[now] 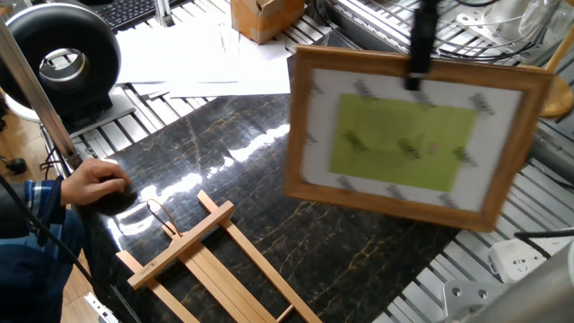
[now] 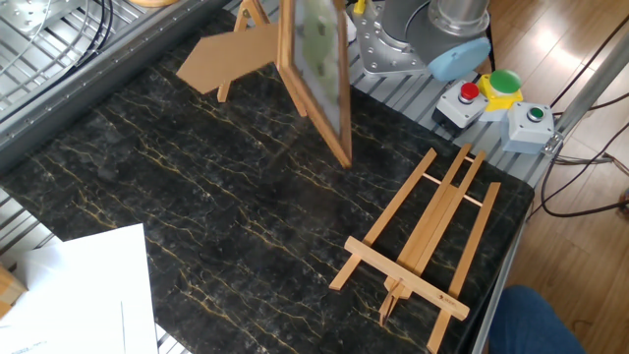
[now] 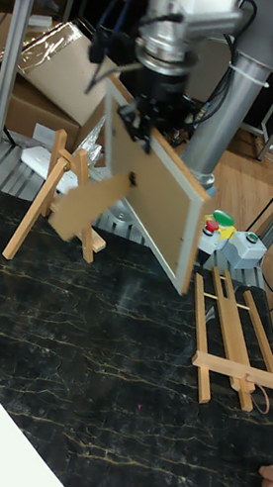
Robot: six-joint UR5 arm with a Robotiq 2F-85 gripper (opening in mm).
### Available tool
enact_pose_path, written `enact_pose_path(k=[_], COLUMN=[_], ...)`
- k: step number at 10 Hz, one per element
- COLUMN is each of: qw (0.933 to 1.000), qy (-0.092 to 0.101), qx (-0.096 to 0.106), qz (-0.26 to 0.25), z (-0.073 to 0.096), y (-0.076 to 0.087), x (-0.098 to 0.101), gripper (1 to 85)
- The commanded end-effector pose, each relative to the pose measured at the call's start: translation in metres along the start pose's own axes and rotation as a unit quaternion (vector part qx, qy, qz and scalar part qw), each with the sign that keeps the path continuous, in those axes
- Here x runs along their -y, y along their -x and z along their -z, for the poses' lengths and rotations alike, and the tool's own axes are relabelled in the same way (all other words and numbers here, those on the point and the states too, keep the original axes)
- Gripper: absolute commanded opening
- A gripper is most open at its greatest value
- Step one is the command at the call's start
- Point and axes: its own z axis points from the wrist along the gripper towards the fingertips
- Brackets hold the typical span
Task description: Take the photo frame down from the bracket
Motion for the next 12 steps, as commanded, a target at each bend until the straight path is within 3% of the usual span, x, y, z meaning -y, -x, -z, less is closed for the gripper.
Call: enact_pose_path(k=[1,3,5,6,7,8,12], qw=[0.9992,0.9986,0.9979,0.9973,0.9956,0.9918,0.9846], qy=[-0.006,-0.012,-0.049,-0.053,-0.046,-0.058,-0.072], qx=[0.029,0.040,0.036,0.043,0.050,0.055,0.058], qz=[-0.025,-0.032,-0.020,-0.025,-0.065,-0.100,-0.149], z=[0.001,-0.006,-0.013,-0.018,-0.019,-0.016,-0.015], y=[0.065,0.104,0.131,0.137,0.141,0.142,0.141], x=[-0.018,-0.015,0.014,0.023,0.022,0.028,0.035], gripper=[1.0,1.0,1.0,1.0,1.0,1.0,1.0])
